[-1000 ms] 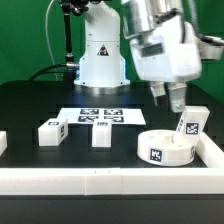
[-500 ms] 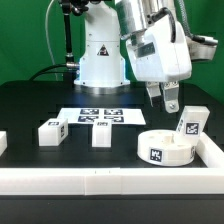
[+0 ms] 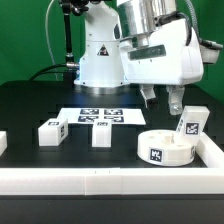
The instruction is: Assemble stool
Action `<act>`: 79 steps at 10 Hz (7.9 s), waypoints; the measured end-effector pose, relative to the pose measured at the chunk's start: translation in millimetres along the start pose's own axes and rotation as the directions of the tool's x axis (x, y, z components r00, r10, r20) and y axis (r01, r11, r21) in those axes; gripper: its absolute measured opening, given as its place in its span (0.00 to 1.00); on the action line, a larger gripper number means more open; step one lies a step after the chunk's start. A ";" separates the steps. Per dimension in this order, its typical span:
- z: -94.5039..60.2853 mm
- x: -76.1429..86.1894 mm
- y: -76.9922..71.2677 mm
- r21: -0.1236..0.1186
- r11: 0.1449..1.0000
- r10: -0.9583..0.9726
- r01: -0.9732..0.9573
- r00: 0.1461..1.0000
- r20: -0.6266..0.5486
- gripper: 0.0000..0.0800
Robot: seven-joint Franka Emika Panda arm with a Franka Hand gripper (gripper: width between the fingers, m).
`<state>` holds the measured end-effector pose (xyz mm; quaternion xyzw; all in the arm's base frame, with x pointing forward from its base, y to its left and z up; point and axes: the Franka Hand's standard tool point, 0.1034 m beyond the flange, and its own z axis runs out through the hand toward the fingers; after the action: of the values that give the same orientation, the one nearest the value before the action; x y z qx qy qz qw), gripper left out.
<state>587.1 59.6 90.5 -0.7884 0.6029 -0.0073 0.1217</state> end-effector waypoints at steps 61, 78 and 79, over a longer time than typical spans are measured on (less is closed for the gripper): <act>15.3 48.5 89.4 -0.234 0.421 -0.324 0.876 0.386 0.864 0.42; -12.5 14.1 9.6 -0.157 0.429 -0.886 0.889 0.448 0.116 0.42; -13.7 10.6 6.0 -0.152 0.426 -0.897 0.892 0.439 0.063 0.42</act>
Offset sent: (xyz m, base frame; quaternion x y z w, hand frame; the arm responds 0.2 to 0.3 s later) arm 0.0099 -0.0085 -0.0008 -0.0268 0.0343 -0.2794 0.9592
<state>582.1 45.5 101.2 -0.9947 0.0937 -0.0325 0.0264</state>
